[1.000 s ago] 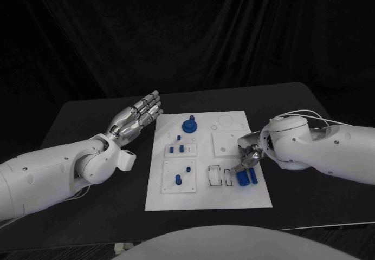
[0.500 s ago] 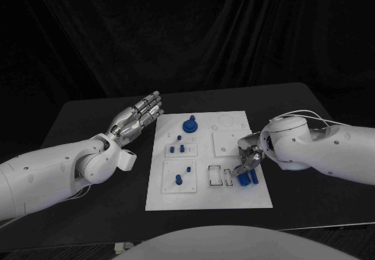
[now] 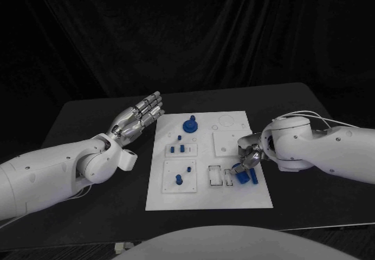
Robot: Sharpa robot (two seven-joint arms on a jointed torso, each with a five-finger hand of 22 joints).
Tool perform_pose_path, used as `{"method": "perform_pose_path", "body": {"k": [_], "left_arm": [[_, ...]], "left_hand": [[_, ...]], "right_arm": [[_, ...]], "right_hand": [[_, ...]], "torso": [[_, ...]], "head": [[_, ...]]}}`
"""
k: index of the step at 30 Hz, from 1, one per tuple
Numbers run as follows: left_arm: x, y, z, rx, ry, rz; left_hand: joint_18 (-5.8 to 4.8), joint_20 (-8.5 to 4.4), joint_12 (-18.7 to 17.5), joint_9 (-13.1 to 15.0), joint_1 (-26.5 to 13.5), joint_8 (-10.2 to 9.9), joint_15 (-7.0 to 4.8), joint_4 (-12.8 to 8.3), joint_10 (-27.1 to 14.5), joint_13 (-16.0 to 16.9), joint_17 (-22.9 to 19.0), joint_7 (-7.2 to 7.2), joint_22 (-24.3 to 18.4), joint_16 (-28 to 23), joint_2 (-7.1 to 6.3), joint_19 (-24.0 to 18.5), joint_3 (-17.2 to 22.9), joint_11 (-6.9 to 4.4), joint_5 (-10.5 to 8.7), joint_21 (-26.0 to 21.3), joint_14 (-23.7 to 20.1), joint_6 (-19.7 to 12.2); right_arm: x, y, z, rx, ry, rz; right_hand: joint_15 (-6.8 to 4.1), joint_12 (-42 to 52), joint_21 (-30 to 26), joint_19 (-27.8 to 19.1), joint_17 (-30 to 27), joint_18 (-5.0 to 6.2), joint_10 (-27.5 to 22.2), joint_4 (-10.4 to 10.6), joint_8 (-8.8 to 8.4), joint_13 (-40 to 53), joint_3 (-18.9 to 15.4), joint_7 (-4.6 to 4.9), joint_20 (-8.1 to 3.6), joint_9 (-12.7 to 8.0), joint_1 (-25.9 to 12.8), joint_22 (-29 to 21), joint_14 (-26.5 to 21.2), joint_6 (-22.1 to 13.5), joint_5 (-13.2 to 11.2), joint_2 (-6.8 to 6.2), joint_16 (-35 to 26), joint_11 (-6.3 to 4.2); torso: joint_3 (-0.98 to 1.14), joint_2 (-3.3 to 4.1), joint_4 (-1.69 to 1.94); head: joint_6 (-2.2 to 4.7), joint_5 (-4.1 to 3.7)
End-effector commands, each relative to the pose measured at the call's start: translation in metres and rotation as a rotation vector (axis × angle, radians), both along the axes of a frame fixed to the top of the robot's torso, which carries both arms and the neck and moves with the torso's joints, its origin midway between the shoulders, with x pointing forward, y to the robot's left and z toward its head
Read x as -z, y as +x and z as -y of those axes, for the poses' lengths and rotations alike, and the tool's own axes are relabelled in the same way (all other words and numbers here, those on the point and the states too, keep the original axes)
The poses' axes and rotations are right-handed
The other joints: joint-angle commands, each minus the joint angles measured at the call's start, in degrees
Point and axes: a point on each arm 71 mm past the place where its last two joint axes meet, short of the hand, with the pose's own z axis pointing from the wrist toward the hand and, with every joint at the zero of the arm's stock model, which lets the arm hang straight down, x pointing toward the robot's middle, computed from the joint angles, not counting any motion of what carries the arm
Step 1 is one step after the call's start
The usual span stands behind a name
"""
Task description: Assemble the parts on the task board
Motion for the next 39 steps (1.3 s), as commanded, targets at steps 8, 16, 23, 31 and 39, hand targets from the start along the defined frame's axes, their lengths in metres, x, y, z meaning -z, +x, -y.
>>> {"method": "perform_pose_path", "body": {"k": [8,16,23,31,39], "left_arm": [[0.0,-0.001,0.002,0.008,-0.014,-0.003],[0.001,-0.001,0.002,0.008,-0.012,-0.007],[0.002,-0.001,0.002,0.009,-0.011,-0.009],[0.002,-0.001,0.003,0.012,-0.012,-0.011],[0.002,-0.001,0.003,0.013,-0.01,-0.014]], "left_hand": [[0.6,0.4,0.2,0.07,0.98,0.19,0.56,-0.54,-0.12,0.08,-0.05,0.59,0.09,-0.21,-0.27,0.16,0.53,0.1,1.48,0.04,-0.02,-0.07],[0.61,0.41,0.16,0.06,1.12,0.18,0.57,-0.64,-0.13,0.07,-0.05,0.6,0.09,-0.21,-0.3,0.16,0.63,0.08,1.86,0.03,-0.02,-0.11],[0.61,0.41,0.17,0.06,1.15,0.18,0.57,-0.67,-0.13,0.08,-0.05,0.6,0.09,-0.21,-0.32,0.17,0.65,0.07,2.0,0.04,-0.02,-0.12],[0.61,0.42,0.16,0.06,1.18,0.18,0.57,-0.69,-0.13,0.07,-0.05,0.6,0.09,-0.21,-0.34,0.17,0.68,0.05,2.12,0.04,-0.02,-0.12],[0.62,0.43,0.16,0.05,1.24,0.17,0.58,-0.74,-0.13,0.07,-0.05,0.62,0.1,-0.21,-0.37,0.17,0.72,0.04,2.34,0.04,-0.02,-0.15]], "right_arm": [[0.0,-0.001,0.001,0.153,0.147,-0.036],[-0.003,-0.006,0.001,0.243,0.244,-0.052],[-0.004,-0.01,-0.004,0.301,0.314,-0.065],[0.002,-0.015,-0.012,0.334,0.354,-0.062],[0.008,-0.018,-0.019,0.345,0.372,-0.063]], "right_hand": [[-0.25,0.15,-0.66,2.42,1.29,0.83,6.06,-0.62,0.42,15.07,1.78,0.03,-0.19,1.26,1.5,11.91,3.54,-1.79,6.52,0.63,-0.59,-0.32],[-0.2,0.15,-1.59,2.09,0.7,1.04,6.06,-0.69,0.11,15.07,2.41,0.18,-0.16,1.26,1.52,11.6,3.42,-2.33,7.63,1.03,-0.85,-0.22],[-0.15,0.15,-1.91,1.97,0.41,1.11,6.06,-0.7,-0.09,15.07,2.53,0.28,-0.13,1.2,1.45,11.49,3.37,-2.65,7.75,1.04,-0.98,-0.13],[-0.07,0.15,-2.52,1.73,-0.11,1.25,6.06,-0.72,-0.29,15.07,2.65,0.42,-0.08,1.13,1.39,11.29,3.25,-3.01,7.68,1.03,-1.23,-0.02],[0.15,0.15,-2.77,1.66,-0.26,1.28,6.06,-0.72,-0.9,15.07,2.87,0.78,0.08,0.85,1.18,11.22,3.22,-3.94,7.39,0.96,-1.33,0.28]], "torso": [[-0.01,0.01,-0.01],[0.01,0.0,0.01],[-0.02,0.01,-0.01],[-0.03,-0.05,0.0],[-0.03,0.03,0.02]], "head": [[-0.01,0.29],[-0.01,0.41],[-0.01,0.16],[-0.01,0.38],[-0.01,0.62]]}}
